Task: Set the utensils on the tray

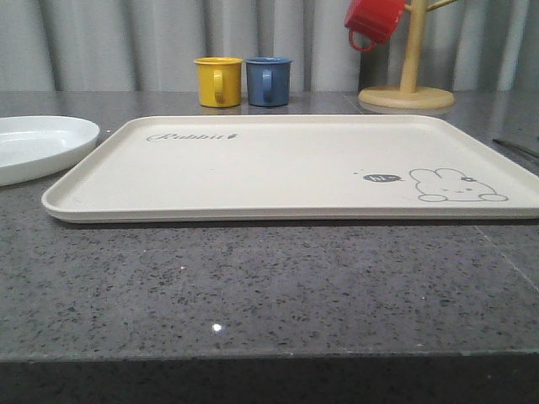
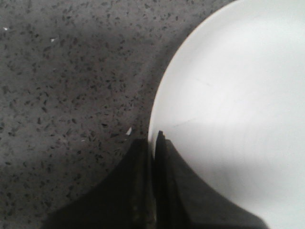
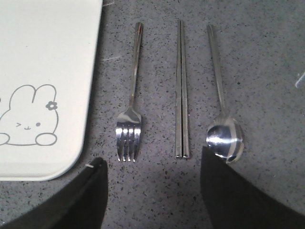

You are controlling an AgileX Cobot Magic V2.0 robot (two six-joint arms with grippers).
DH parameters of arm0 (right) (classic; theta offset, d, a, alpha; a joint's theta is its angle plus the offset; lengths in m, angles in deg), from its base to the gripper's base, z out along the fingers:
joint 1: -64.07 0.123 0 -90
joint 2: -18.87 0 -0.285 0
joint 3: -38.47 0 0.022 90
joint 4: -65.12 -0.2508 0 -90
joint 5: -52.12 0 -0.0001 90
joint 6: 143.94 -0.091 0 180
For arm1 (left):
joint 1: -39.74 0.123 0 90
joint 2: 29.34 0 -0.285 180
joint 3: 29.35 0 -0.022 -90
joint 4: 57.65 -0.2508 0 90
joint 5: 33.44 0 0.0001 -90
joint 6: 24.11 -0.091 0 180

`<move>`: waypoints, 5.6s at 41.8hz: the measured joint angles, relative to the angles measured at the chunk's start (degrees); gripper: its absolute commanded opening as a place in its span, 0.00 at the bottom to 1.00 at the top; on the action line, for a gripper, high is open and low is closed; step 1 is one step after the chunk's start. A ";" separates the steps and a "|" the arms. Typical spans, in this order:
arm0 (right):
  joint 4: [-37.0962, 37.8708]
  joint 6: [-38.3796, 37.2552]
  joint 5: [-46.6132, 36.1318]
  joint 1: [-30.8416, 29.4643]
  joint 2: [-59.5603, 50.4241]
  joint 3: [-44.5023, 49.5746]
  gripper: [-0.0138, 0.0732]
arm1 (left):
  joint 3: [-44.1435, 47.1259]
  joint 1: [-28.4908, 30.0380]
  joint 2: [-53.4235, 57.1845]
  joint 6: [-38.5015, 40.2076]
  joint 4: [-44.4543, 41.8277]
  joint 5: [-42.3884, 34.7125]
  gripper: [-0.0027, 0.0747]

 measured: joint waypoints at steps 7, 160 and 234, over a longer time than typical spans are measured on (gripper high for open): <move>0.00 0.00 0.00 0.00 0.00 0.00 0.68 | -2.96 0.00 0.41 0.00 1.62 2.18 0.01; 0.00 0.00 0.95 0.00 0.00 0.00 0.68 | 23.07 -35.68 75.54 13.39 -19.21 7.99 0.56; -3.42 5.40 24.32 0.33 48.79 -37.70 0.49 | 23.07 -35.68 75.54 13.39 -19.21 7.99 0.56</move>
